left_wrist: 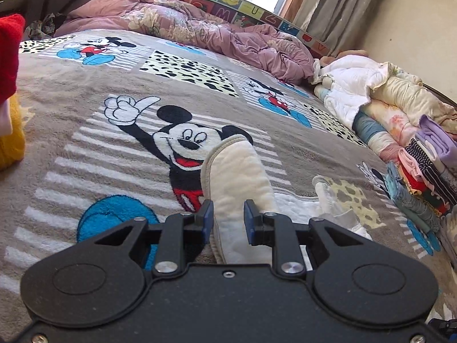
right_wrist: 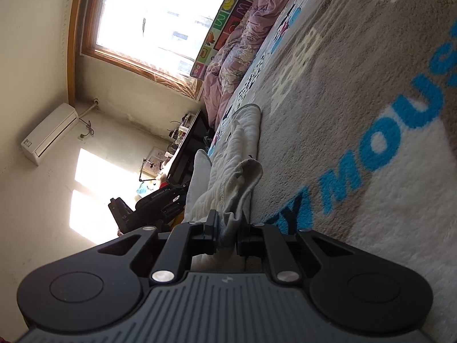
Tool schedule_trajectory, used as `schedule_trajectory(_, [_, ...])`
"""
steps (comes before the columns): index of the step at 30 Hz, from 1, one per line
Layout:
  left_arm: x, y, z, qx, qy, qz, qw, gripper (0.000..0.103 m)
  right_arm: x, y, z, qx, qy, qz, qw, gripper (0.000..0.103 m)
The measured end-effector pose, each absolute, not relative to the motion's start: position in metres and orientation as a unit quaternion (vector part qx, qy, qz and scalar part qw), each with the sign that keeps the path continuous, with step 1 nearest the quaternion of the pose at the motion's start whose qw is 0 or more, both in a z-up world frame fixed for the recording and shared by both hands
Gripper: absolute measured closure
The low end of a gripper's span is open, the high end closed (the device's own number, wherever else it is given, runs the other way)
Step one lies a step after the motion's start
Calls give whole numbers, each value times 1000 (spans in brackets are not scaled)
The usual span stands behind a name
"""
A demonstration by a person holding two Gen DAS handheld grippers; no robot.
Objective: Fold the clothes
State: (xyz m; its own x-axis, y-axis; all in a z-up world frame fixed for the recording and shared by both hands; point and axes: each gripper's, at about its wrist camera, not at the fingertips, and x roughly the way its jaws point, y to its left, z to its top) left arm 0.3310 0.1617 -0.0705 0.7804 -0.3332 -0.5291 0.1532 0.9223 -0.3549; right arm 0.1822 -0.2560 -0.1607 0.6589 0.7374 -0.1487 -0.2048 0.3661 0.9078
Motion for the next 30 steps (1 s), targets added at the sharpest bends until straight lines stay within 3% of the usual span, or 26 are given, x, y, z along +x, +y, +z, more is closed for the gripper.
schedule_trajectory(30, [363, 105, -92, -27, 353, -163, 921, 83, 187, -252, -172, 471, 293, 319, 768, 88])
